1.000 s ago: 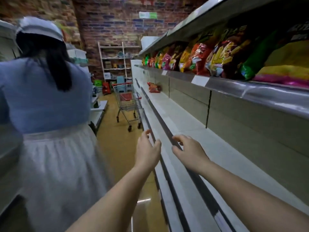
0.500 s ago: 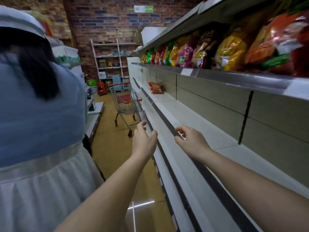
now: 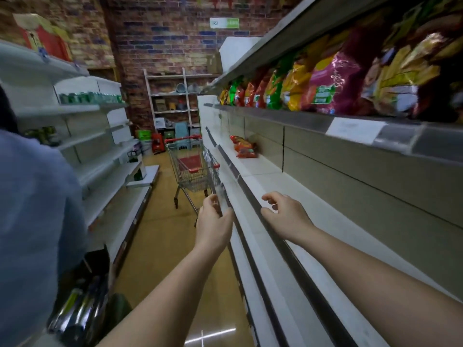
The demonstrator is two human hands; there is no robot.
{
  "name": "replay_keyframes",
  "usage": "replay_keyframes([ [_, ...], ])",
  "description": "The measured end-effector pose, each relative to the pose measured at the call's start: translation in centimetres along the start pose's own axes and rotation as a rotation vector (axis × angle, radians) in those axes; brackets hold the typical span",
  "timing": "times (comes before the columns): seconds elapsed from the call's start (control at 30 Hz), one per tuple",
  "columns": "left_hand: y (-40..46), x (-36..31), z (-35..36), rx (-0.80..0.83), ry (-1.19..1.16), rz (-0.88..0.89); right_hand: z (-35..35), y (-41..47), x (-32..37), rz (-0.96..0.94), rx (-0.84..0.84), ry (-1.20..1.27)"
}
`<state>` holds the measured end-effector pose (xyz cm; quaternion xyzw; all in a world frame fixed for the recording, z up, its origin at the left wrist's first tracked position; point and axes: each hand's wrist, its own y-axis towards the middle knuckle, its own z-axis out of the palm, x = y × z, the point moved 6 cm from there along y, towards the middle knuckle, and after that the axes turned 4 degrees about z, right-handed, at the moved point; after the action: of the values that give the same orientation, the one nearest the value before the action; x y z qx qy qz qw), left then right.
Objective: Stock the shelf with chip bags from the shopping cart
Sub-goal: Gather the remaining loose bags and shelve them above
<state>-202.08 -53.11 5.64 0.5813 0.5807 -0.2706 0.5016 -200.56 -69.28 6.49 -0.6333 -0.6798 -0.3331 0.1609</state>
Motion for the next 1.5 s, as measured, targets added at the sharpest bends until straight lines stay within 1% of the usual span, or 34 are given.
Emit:
replay_keyframes([
  [0.17,10.6,0.9,1.5,-0.027,-0.009,0.01,2.0,11.7,0.0,-0.014,0.031,0.031],
  [0.37,21.4,4.2,2.9,-0.076,0.039,-0.017,6.0,22.4,0.0,-0.02,0.067,0.065],
  [0.5,29.2,6.8,5.2,-0.024,0.057,-0.017,9.0,29.1,-1.0,0.002,0.06,0.089],
  [0.63,38.6,9.3,7.0,0.043,0.055,0.031,12.5,37.8,-1.6,0.05,0.013,0.082],
  [0.7,44.0,10.8,7.0,0.068,0.061,0.056,14.5,42.7,-1.4,0.073,-0.012,0.08],
  [0.83,54.3,13.6,6.3,0.097,0.082,0.045,18.1,52.0,-0.8,0.152,-0.03,0.104],
  [1.0,64.2,16.0,6.5,0.133,0.091,0.022,20.7,60.8,-1.1,0.235,-0.048,0.112],
  [1.17,71.8,18.6,9.5,0.206,0.051,0.025,22.6,69.0,-3.5,0.281,-0.073,0.089],
  [1.37,82.4,22.1,14.3,0.249,0.027,0.038,25.9,80.7,-8.5,0.343,-0.088,0.063],
  [1.5,89.8,23.2,17.8,0.32,0.045,0.017,27.4,88.5,-11.6,0.427,-0.076,0.029],
])
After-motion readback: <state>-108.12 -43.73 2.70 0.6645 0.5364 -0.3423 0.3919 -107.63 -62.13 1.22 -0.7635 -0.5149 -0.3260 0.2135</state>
